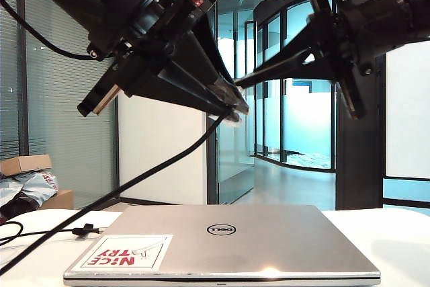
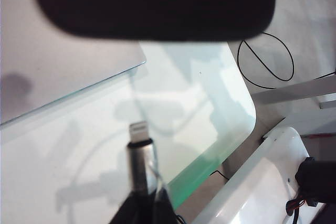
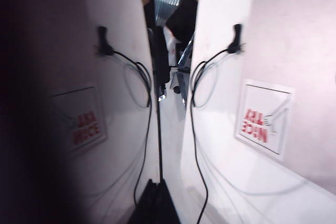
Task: Pick up the charging cable and the phone, plug the charging cable into the charging port on the phone, and finally place them back on the table.
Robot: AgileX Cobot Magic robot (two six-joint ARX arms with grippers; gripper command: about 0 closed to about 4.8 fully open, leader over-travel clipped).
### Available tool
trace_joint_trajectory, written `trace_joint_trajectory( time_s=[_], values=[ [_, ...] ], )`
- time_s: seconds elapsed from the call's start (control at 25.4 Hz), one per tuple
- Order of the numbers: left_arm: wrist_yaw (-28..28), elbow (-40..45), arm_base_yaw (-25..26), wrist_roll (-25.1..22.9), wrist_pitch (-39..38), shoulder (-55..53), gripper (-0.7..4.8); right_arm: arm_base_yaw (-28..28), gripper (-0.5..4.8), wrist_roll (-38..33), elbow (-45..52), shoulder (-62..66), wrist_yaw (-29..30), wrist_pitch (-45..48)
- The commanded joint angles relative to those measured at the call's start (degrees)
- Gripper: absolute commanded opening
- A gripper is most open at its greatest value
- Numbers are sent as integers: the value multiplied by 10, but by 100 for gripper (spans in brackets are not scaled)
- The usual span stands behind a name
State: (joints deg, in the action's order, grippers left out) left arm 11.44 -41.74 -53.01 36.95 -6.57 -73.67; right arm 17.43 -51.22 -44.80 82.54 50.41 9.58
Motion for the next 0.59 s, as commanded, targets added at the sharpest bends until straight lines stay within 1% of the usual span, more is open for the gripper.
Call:
trace_joint_trajectory(
  time_s=[0.04, 0.16, 0.28, 0.47, 0.59],
  values=[
    [2, -3, -12, -5, 17, 1, -7, 29, -5, 3, -3, -3, 22, 65],
    [2, -3, -13, -5, 20, 1, -7, 45, -5, 7, -3, -3, 21, 74],
    [2, -3, -13, -5, 24, 1, -7, 45, -5, 33, -3, -3, 21, 70],
    [2, -3, -13, 2, 26, 2, -7, 37, -6, 36, -3, -3, 20, 66],
    [2, -3, -13, 2, 31, 2, -7, 36, -6, 36, -3, -3, 18, 42]
  ],
)
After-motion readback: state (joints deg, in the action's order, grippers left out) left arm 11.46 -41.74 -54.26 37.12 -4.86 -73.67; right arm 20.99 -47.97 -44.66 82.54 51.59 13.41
